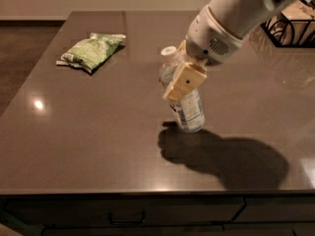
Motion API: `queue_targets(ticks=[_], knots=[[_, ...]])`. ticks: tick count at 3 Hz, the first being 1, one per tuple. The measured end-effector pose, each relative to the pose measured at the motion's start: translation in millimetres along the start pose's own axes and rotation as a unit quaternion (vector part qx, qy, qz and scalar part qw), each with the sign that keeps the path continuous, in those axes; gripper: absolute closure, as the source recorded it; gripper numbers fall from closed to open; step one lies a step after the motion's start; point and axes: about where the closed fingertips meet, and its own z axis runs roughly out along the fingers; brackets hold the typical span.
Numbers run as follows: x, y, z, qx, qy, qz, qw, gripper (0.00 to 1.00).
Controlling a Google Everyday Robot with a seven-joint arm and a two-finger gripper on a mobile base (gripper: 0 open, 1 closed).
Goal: Knock blue plastic bottle over
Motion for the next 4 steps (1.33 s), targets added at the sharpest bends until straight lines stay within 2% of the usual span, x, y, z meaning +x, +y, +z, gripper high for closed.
queue_targets(ticks=[1,2,3,4], knots=[[2.8,-10.3,4.4,0.004,0.079,-0.01,0.9968,1.0],[4.0,-18.7,21.6,0.011,0.157,-0.033,0.987,1.0],[3.1,-17.6,40.5,0.021,0.219,-0.061,0.9736,1.0],[5.4,-15.7,57.9,0.025,0.259,-0.074,0.9627,0.82]])
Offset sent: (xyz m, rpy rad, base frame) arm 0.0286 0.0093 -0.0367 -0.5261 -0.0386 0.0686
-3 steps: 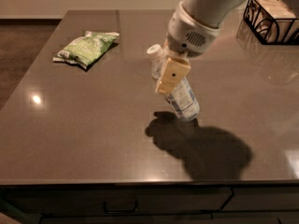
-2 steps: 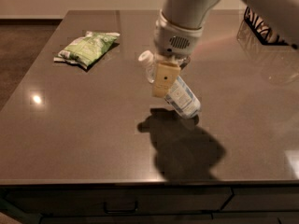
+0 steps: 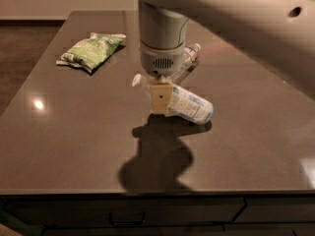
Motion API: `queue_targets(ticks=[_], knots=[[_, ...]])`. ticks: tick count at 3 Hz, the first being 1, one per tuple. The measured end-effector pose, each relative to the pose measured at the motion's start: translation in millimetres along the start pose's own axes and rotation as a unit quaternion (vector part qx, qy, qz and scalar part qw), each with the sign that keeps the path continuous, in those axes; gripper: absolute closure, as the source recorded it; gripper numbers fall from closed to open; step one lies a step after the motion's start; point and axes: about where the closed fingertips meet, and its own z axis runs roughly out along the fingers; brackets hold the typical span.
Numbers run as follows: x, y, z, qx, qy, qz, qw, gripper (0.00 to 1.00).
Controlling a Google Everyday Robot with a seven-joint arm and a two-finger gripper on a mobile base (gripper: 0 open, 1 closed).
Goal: Knock blue plastic bottle over
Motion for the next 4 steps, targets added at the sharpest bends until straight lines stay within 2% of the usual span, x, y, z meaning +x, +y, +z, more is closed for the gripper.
queue_targets(ticks=[1,3,4], knots=[[-3.8,0.8,15.7,-0.001,0.025,-0.003,0.9997,0.57],[-2.5,3.1,41.5,-0.021,0.028,0.005,0.9994,0.12],[-1.9,6.6,51.8,-0.03,0.014,0.009,0.9994,0.0]])
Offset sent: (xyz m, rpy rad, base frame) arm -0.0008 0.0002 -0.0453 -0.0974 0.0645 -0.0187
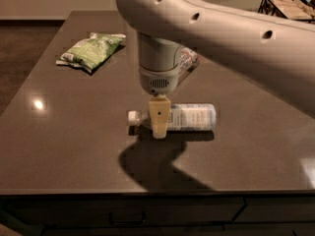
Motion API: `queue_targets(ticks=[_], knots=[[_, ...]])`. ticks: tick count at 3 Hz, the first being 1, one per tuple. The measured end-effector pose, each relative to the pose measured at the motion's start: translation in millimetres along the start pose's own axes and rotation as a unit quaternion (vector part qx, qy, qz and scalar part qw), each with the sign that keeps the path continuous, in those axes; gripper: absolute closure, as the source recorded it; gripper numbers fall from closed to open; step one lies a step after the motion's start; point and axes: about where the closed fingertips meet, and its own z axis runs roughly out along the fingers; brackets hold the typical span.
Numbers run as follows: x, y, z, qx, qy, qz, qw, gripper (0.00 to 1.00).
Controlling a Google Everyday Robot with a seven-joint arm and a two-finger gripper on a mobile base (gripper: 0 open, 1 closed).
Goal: Knock blue plastic bottle over
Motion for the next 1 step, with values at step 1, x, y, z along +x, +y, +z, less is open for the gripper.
queue_targets(ticks=[1], knots=[[-0.2,0.2,0.2,0.0,-0.001,0.0,1.0,0.0]])
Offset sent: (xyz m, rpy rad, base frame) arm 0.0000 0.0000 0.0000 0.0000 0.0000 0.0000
